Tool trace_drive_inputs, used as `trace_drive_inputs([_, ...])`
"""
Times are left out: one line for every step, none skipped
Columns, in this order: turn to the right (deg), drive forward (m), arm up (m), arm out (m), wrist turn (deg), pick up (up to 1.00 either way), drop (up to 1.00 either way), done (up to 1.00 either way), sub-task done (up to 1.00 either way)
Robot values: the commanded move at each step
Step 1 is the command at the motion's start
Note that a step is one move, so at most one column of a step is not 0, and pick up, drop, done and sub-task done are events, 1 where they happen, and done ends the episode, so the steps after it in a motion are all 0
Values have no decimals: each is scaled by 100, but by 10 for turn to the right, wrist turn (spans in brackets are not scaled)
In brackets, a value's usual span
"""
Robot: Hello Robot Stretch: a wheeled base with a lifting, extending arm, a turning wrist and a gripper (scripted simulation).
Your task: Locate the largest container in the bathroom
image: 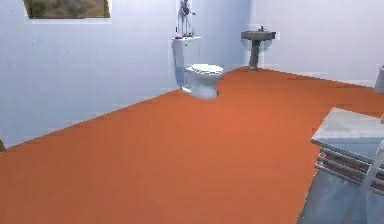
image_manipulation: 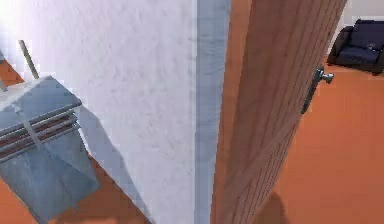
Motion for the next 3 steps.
trace_drive_inputs([0, 100, 0, 0, 0, 0, 0, 0, 0])
trace_drive_inputs([0, 100, 0, 0, 0, 0, 0, 0, 0])
trace_drive_inputs([30, 0, 0, 0, 0, 0, 0, 0, 0])
